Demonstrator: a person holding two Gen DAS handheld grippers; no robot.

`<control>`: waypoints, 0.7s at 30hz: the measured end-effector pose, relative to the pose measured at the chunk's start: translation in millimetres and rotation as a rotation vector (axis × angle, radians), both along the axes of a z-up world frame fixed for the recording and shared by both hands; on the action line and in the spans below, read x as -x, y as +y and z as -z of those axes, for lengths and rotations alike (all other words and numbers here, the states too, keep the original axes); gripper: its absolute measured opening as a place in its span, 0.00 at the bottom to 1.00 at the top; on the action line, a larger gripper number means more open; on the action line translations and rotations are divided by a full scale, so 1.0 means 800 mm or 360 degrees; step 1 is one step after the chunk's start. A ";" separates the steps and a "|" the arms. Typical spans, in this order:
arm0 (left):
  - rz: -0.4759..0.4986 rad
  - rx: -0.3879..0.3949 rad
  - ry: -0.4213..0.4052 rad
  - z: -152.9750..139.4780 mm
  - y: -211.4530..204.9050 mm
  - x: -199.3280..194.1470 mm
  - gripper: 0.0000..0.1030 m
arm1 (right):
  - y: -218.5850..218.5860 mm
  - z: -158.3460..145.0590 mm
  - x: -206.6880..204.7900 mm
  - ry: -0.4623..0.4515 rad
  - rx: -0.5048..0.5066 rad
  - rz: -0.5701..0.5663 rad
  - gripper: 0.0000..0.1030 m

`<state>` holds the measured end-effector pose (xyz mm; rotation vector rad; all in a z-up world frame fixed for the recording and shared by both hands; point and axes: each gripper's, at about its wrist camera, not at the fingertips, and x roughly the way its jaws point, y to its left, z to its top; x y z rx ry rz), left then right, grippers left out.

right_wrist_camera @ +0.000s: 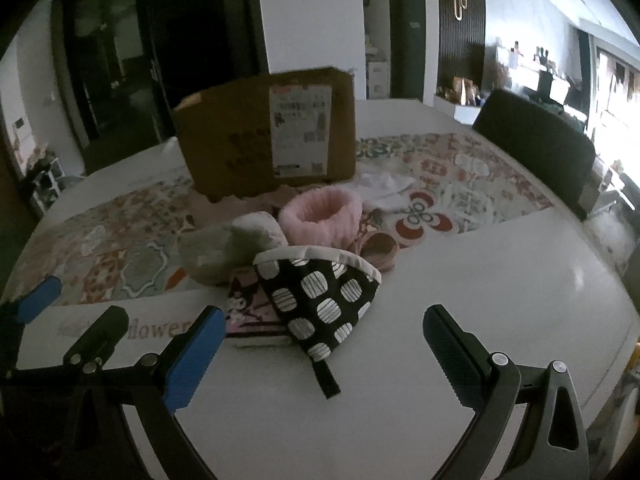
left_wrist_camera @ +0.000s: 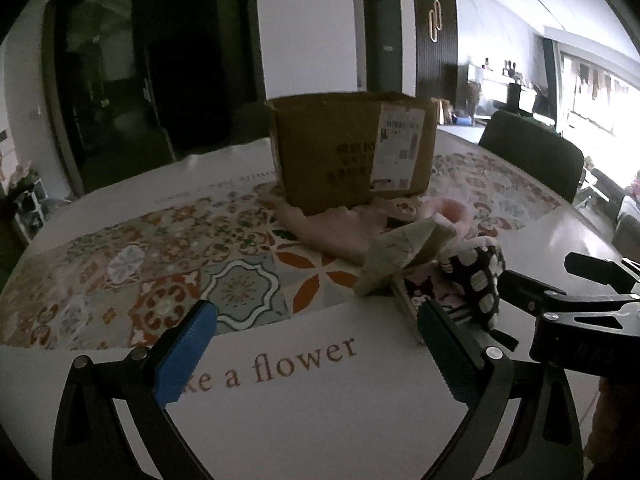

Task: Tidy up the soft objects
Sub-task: 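Grasp the grey-white cloth bag with the left tool while the right tool grasps the black dotted pouch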

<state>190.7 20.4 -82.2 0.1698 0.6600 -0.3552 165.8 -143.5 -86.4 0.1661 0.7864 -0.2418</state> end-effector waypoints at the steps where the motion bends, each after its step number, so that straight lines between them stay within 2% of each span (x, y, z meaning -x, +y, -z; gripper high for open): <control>1: 0.0018 -0.0003 0.0009 0.003 -0.002 -0.005 0.96 | -0.001 0.005 -0.006 0.0016 -0.0002 0.0005 0.98; 14: 0.0266 -0.0060 0.0024 0.022 -0.042 -0.045 0.91 | -0.020 0.044 -0.035 0.0156 -0.0095 0.0032 0.83; 21: 0.0347 -0.0106 -0.0025 0.019 -0.053 -0.051 0.90 | -0.027 0.054 -0.040 0.0196 -0.0162 0.0037 0.80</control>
